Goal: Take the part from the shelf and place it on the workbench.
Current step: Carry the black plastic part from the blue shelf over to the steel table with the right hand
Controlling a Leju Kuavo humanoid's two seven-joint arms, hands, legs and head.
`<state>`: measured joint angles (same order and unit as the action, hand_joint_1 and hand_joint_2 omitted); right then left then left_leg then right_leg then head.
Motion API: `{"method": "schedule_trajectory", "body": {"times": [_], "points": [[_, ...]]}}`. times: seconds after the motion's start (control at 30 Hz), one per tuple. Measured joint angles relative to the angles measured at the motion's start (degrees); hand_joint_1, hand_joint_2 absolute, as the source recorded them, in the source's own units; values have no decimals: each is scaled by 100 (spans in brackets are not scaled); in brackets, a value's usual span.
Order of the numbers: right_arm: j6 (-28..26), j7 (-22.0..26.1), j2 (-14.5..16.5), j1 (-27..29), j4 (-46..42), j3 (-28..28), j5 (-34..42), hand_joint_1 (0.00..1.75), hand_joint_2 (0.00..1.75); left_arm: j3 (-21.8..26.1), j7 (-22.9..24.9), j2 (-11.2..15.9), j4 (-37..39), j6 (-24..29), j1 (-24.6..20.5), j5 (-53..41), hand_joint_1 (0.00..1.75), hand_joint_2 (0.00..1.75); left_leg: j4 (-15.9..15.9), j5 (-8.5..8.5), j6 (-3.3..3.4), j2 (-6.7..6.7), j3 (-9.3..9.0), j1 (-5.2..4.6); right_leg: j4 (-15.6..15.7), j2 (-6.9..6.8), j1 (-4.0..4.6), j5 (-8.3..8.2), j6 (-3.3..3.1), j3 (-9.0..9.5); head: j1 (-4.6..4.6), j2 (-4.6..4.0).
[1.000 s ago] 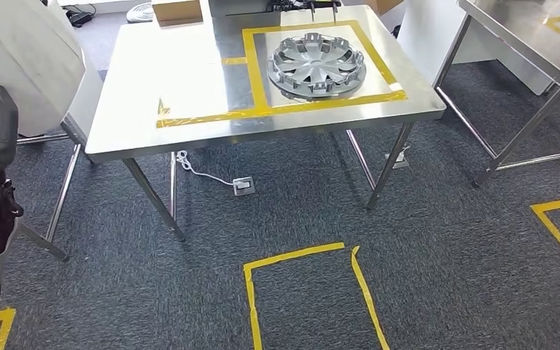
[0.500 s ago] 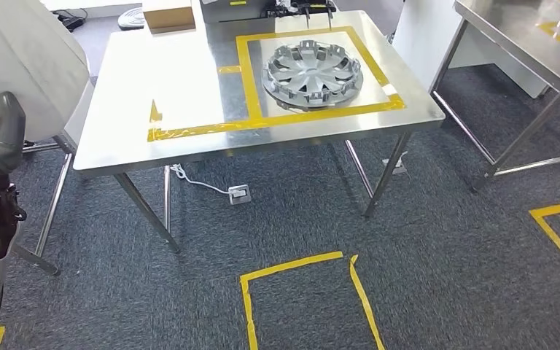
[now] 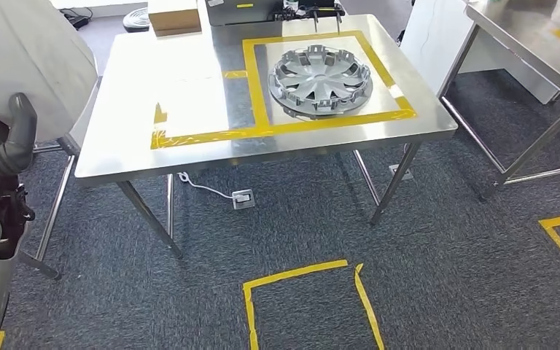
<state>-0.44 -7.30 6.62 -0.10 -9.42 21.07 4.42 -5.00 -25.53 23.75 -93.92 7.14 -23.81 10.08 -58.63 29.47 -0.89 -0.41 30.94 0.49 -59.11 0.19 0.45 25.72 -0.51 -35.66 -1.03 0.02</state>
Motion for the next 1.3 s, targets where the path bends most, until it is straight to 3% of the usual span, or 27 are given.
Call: {"method": "schedule_trajectory", "body": {"times": [0.07,0.13,0.23,0.27,0.3,0.33,0.4,0.43,0.47,0.57,0.63,0.67,0.73,0.77,0.8,0.83,0.9,0.97,1.03,1.13,1.17,1.23,1.27,1.3], "points": [[1,-3,1,0,0,0,1,0,0,-1,23,-13,1,-14,-29,-13,175,175,25,28,-66,1,-41,4,52,3,-18,6,-45,63,-2,-1],[0,-4,1,10,0,0,3,0,0,-1,33,-16,7,-30,-72,-17,175,175,-248,174,-122,7,61,8,128,2,-55,12,-98,176,-23,-1],[2,-5,-2,13,0,0,24,0,0,-8,45,-18,42,-51,-111,-18,175,175,-1360,557,-181,14,710,25,151,5,-69,88,-143,288,-48,1],[3,-5,-2,13,0,0,32,0,0,-15,49,-19,57,-55,-111,-17,175,175,-1590,554,-193,14,894,28,151,10,-70,126,-143,330,-48,1],[4,-6,-2,13,0,0,39,0,0,-25,50,-19,73,-58,-117,-17,175,175,-1590,417,-199,15,971,31,150,16,-72,168,-136,382,-49,1],[4,-8,0,15,0,0,42,0,0,-33,51,-19,85,-62,-130,-16,175,175,-1348,166,-200,17,924,35,148,21,-75,213,-124,446,-48,0],[5,-9,5,18,0,0,49,0,0,-46,57,-20,112,-74,-184,-15,175,175,-554,-356,-191,28,634,38,137,27,-71,316,-80,557,-48,-1],[9,-8,7,16,0,0,52,0,0,-54,62,-21,128,-85,-223,-14,175,175,-250,-473,-160,30,501,34,127,31,-63,361,-51,581,-48,-1],[18,-3,8,10,0,0,55,0,0,-62,69,-22,146,-95,-259,-10,175,175,-78,-499,-122,31,424,25,121,33,-55,395,-24,586,-44,-1],[59,11,5,-16,-1,0,50,0,0,-85,86,-22,192,-115,-343,3,175,175,-16,-408,19,12,384,9,107,25,-56,459,62,594,-28,-1],[83,22,2,-21,-2,0,41,0,0,-92,88,-17,219,-115,-399,23,175,175,0,-373,99,11,338,21,-156,12,-65,593,129,493,-24,-1],[92,28,0,-20,-2,0,35,0,0,-92,88,-15,234,-115,-421,40,175,175,7,-353,131,16,314,24,-466,9,-72,718,155,327,-21,-1],[100,33,0,-15,-2,-1,24,0,0,-93,84,-9,274,-115,-445,86,175,175,3,-306,162,21,282,18,-1278,6,-77,986,183,-188,-16,0],[99,36,-1,-9,-2,-2,15,0,0,-94,80,0,298,-117,-445,112,175,175,-2,-278,164,22,263,14,-1563,6,-78,1016,184,-414,-16,0],[99,40,-2,-1,-2,-2,7,0,0,-95,74,12,321,-119,-445,138,175,175,-8,-246,161,20,235,12,-1643,6,-77,929,176,-543,-15,0],[99,43,-4,7,-2,-2,-2,0,0,-95,65,28,341,-120,-446,165,175,175,-14,-211,153,17,197,12,-1488,6,-75,726,159,-549,-15,-1],[101,40,-15,17,-2,-3,-18,0,0,-95,32,55,370,-115,-446,210,175,175,-17,-138,126,12,103,10,-705,6,-55,196,91,-293,-15,-1],[104,23,-28,14,-1,-8,-32,0,0,-95,-9,67,387,-89,-444,240,175,175,-18,-77,76,3,50,-3,-93,5,-22,-52,30,-53,-14,-1],[105,-3,-34,8,0,-24,-46,0,0,-95,-32,77,393,-55,-437,250,175,175,12,-50,9,-5,28,-7,35,5,-1,-23,-6,1,-13,1],[102,-27,-35,14,0,-47,-72,0,0,-95,-43,113,383,-18,-425,251,175,175,-118,60,-79,2,56,-2,127,5,-49,-11,-84,126,-25,1],[102,-28,-38,17,0,-51,-78,0,0,-94,-44,127,382,-10,-421,251,175,175,-366,172,-100,6,175,1,154,5,-64,-1,-112,180,-33,0],[102,-28,-44,17,0,-59,-92,0,0,-94,-43,140,397,-2,-392,251,175,175,-1131,441,-135,10,608,12,159,5,-63,51,-148,247,-43,0],[103,-26,-46,15,0,-63,-95,0,0,-94,-42,143,408,0,-365,251,175,175,-1443,496,-152,11,822,19,157,7,-62,82,-153,281,-44,-1],[104,-19,-46,14,0,-67,-96,0,0,-95,-42,143,419,1,-342,251,175,175,-1575,442,-165,11,957,26,155,11,-63,117,-149,318,-44,-1]]}}
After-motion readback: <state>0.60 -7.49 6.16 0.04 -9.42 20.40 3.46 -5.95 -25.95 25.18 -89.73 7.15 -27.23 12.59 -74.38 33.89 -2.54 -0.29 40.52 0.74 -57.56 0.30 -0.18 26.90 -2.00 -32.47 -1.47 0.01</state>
